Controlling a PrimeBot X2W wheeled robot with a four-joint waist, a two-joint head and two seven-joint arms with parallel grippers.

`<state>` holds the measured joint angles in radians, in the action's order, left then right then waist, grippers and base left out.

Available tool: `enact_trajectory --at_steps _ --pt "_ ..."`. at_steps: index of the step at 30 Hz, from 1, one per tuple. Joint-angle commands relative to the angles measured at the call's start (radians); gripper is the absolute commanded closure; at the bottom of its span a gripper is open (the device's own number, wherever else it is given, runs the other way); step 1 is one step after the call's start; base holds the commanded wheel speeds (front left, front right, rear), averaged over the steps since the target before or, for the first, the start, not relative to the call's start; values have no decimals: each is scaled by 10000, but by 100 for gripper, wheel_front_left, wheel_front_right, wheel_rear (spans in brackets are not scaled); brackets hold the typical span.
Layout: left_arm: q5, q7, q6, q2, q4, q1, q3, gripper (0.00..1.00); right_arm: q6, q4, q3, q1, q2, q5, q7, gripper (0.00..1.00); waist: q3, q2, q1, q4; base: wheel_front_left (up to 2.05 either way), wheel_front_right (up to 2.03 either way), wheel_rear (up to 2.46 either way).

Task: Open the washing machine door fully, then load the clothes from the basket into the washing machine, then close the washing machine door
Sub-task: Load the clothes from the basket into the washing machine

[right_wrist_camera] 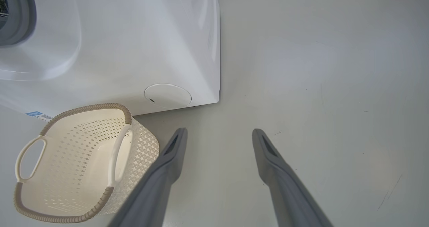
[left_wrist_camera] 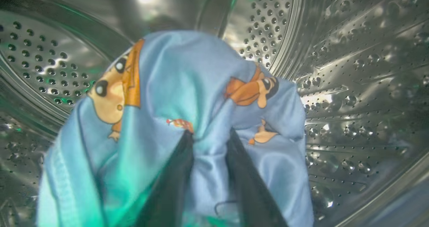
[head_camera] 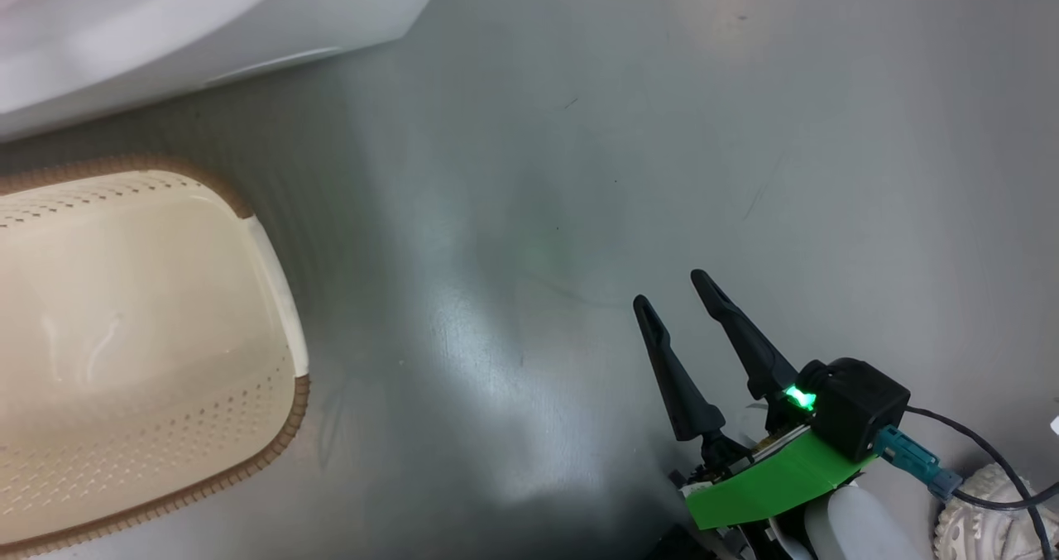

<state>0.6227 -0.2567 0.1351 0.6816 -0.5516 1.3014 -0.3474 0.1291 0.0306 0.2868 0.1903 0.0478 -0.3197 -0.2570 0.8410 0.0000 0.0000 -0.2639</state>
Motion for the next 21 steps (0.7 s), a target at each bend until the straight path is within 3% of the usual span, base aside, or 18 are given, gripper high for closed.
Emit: enact_trajectory --at_steps 1,21 --pt "113 -50 -44 502 -19 -148 121 0 16 -118 231 -165 24 -79 -48 0 -49 0 0 51 0 0 0" --pt "1559 -1 -44 -391 -2095 -128 -1676 0 16 421 -106 207 24 157 -48 0 -1197 0 0 817 0 0 0"
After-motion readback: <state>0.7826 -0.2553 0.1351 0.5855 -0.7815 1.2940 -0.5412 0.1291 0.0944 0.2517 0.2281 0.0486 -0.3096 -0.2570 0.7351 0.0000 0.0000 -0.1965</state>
